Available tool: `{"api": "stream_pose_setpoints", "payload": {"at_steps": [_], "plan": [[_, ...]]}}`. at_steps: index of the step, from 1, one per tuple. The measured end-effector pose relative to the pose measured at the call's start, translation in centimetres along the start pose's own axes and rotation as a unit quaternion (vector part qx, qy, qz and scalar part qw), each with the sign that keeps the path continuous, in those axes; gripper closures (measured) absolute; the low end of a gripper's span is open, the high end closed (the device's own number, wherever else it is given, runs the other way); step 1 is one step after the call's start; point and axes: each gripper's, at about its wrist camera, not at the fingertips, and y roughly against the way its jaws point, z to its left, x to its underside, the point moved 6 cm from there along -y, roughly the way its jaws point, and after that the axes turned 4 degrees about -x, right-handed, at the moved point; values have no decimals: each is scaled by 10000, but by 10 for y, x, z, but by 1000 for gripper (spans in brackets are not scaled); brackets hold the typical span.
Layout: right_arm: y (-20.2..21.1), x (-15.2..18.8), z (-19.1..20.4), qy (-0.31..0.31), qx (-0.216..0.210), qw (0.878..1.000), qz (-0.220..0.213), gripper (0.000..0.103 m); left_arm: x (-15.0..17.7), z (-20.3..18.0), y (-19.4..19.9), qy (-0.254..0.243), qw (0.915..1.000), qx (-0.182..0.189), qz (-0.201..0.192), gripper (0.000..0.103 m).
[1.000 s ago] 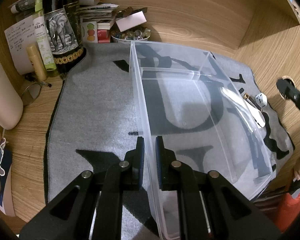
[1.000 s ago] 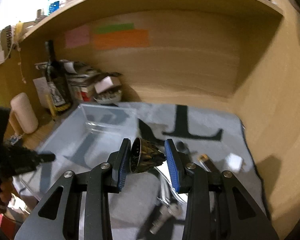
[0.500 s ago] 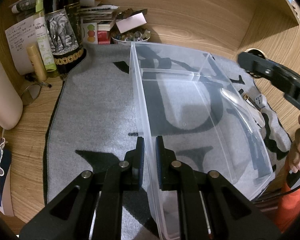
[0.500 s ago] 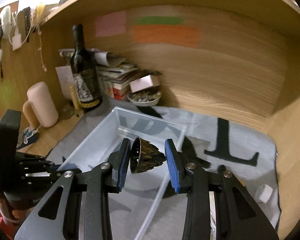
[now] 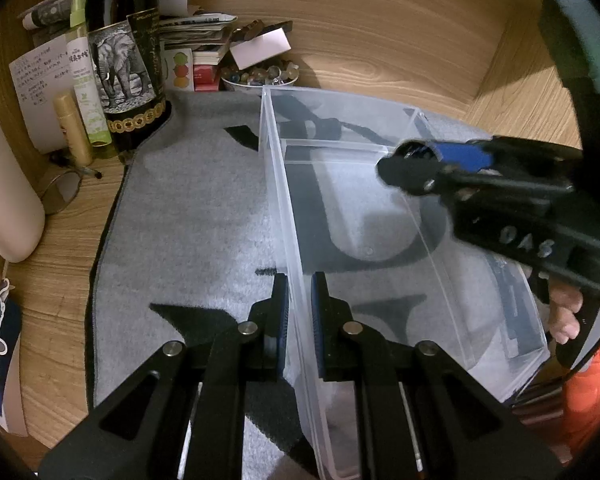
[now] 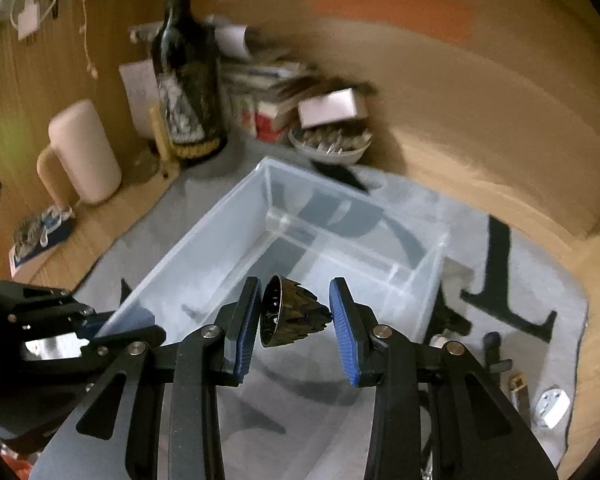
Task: Organize rigid objects
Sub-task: 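Carry the dark cone into the clear box and open the right tool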
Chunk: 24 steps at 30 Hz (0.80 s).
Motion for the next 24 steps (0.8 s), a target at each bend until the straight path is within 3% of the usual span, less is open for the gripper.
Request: {"api": "stream_pose_setpoints", "payload": {"at_steps": [6, 12, 17, 21, 24], "plan": [[-15, 6, 6, 155, -28, 9991, 395, 70, 0, 0, 0, 16, 10000, 7, -7, 92], [-15, 6, 6, 148, 31, 9990, 427, 70, 0, 0, 0, 16, 10000, 10, -8, 92], [-9, 4, 5, 130, 62, 9995, 288, 60, 0, -1, 0, 15, 10000, 4, 3, 92], [6, 1, 3, 106, 109, 9999, 30, 44, -1, -1, -1, 21, 10000, 5, 6, 92], [18, -1, 0, 69, 163, 9997, -152, 40, -1, -2, -1, 26, 10000, 5, 12, 92]]}}
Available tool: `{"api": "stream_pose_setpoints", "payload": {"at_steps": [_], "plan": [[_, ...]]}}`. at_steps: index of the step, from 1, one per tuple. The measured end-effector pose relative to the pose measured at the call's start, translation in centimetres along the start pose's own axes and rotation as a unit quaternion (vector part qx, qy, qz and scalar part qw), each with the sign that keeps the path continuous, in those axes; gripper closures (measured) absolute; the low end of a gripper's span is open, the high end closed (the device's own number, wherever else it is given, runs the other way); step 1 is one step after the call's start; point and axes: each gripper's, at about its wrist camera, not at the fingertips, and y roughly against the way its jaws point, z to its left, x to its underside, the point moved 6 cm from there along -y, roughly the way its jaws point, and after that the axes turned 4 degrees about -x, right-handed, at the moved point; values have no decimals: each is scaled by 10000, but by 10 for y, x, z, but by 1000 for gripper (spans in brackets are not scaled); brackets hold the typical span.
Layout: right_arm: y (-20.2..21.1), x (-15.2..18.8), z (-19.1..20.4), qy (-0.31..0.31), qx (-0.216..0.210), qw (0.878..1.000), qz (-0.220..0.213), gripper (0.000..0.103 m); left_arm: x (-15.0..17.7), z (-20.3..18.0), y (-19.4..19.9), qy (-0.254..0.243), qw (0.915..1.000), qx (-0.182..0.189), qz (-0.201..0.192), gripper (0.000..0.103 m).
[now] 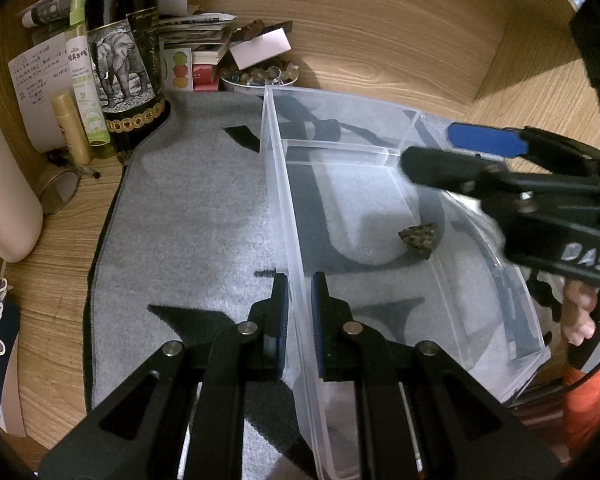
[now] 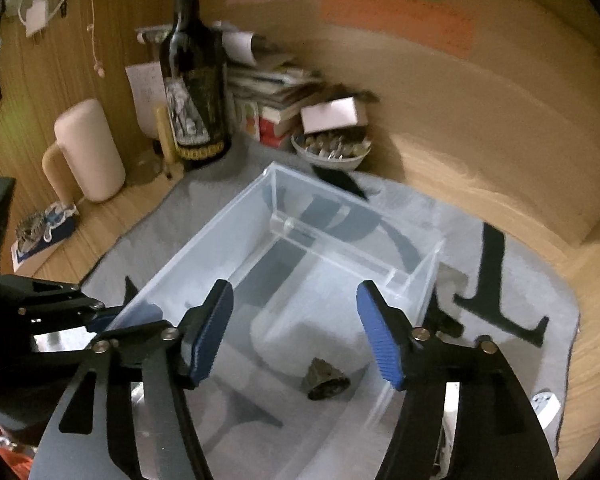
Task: Organize rigid objects
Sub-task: 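Carry the dark cone into the clear box and open the right tool, then grasp the white massager by its head with the right tool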
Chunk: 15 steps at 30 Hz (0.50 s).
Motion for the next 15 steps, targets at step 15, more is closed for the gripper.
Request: {"api": "stream_pose_setpoints", "payload": {"at_steps": [15], "plan": [[70, 16, -61, -598, 939, 9914, -685, 25, 0, 2, 1, -15, 10000, 11, 13, 92]]}}
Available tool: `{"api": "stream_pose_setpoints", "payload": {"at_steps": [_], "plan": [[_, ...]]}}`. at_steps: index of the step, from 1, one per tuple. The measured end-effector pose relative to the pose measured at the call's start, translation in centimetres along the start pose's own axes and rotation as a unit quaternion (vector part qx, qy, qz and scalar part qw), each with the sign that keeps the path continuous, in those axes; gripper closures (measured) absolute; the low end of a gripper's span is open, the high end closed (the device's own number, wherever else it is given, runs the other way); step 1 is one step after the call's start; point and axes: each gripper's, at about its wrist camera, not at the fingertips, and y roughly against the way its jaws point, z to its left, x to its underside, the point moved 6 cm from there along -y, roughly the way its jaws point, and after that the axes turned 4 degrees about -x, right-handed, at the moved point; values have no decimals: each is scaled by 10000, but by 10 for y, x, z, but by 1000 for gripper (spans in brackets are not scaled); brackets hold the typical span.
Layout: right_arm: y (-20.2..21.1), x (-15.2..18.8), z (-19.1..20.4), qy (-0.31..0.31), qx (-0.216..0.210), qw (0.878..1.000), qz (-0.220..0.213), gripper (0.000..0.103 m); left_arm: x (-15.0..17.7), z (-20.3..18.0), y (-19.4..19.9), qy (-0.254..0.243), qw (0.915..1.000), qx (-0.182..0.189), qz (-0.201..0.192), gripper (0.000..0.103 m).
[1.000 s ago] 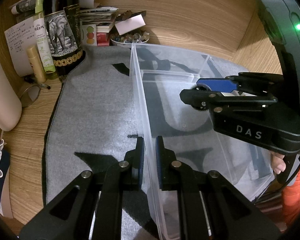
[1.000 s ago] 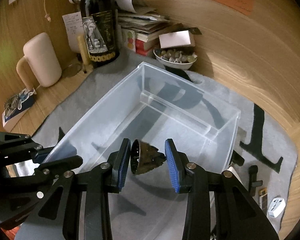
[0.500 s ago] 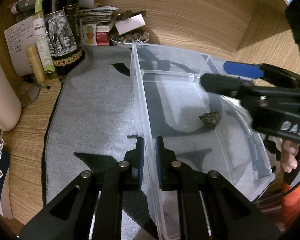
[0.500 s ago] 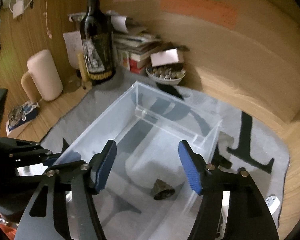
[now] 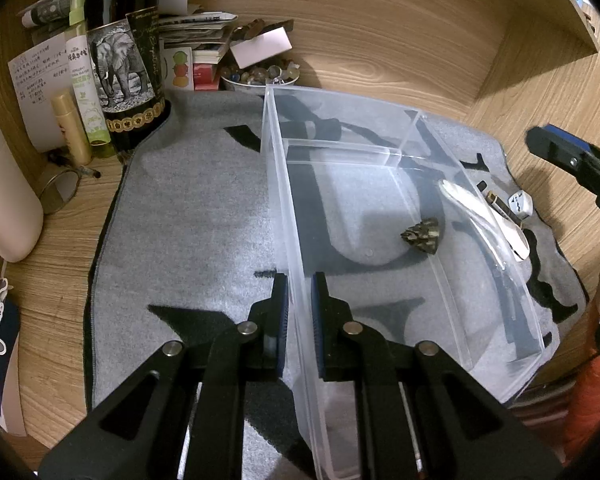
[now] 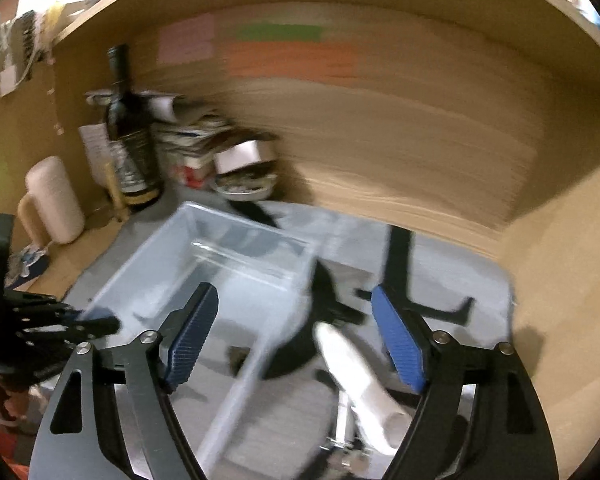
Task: Organize rigid objects
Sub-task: 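Grasp the white massager by its head with the right tool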
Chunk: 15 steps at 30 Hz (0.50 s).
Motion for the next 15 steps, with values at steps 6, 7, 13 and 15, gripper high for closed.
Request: {"api": "stream_pose_setpoints", "payload": {"at_steps": [6, 7, 13, 15], "plan": [[7, 23, -38, -321, 434, 9985, 135, 25, -1, -1, 0, -8, 10000, -6, 1, 92], [6, 29, -44, -376, 480, 9979, 204, 25, 0, 0, 0, -13, 10000, -5, 1, 92], [-12, 65, -69, -724, 572, 9936, 653, 25, 0, 0, 0, -10, 10000, -4, 12, 92], [-17, 76, -74, -819, 566, 9919, 793, 25, 0, 1, 1, -18, 10000, -17, 15, 92]]}}
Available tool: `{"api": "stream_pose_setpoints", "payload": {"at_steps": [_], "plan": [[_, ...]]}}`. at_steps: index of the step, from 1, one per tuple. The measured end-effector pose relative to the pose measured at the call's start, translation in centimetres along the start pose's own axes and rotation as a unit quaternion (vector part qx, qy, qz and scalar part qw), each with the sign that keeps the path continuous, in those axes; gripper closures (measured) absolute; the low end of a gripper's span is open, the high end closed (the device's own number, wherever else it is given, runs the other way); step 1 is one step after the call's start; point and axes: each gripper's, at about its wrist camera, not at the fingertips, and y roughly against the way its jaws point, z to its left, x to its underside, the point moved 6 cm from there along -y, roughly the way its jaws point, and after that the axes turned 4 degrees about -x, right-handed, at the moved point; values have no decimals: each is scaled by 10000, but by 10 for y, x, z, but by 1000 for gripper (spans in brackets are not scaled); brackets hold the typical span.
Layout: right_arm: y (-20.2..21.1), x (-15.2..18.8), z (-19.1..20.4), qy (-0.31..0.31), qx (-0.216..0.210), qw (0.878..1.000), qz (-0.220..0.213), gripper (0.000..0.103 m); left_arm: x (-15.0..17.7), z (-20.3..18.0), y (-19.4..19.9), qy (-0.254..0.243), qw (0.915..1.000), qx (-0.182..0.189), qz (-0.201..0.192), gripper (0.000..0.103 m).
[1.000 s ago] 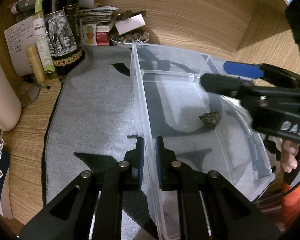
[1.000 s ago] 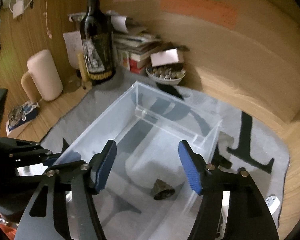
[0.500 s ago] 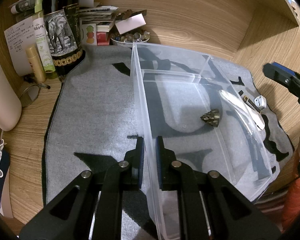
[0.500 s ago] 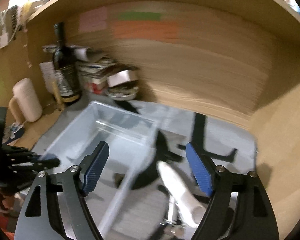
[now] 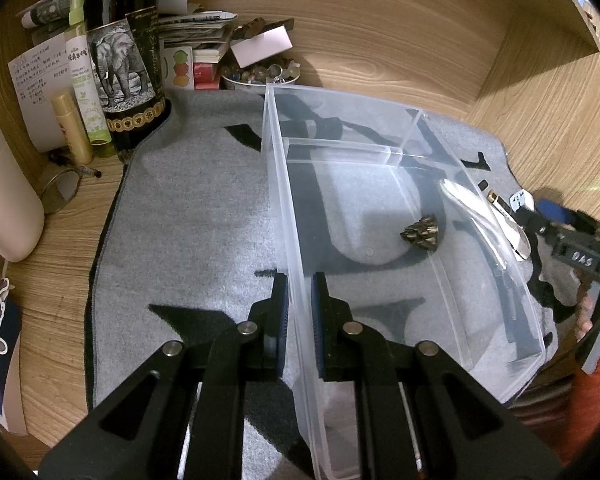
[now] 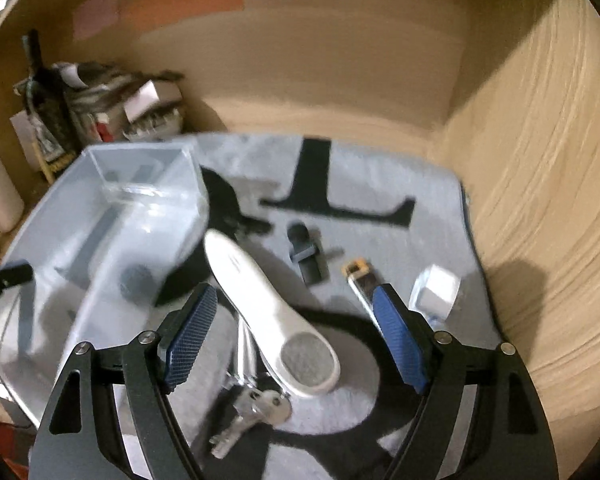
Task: Organize rigid objects
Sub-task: 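Grasp the white massager by its head with the right tool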
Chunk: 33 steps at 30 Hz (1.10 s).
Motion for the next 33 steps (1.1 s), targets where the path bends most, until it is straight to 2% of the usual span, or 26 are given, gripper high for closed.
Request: {"api": "stream_pose_setpoints", "payload": {"at_steps": [7, 14, 17, 19, 24, 33], "plan": [[-22, 27, -17, -265, -25, 9989, 391, 25, 0, -1, 0, 11, 10000, -8, 11, 92], [-32, 32, -20, -434, -245, 9979, 406, 28, 2, -1, 1, 13, 10000, -46, 11, 92], [-35, 32, -20, -506, -374, 9972, 413, 36, 2, -1, 1, 8, 10000, -49, 13, 92], [-40, 36, -20, -497, -403, 9963, 568, 51, 1, -1, 1, 9, 10000, -47, 10, 92], [-38, 41, -20, -404, -161, 9982, 403, 56, 1, -1, 2, 9, 10000, -64, 11, 92], [-13, 28, -20, -423, -254, 9988, -35, 63, 0, -1, 1, -14, 9999, -102, 25, 92]]}}
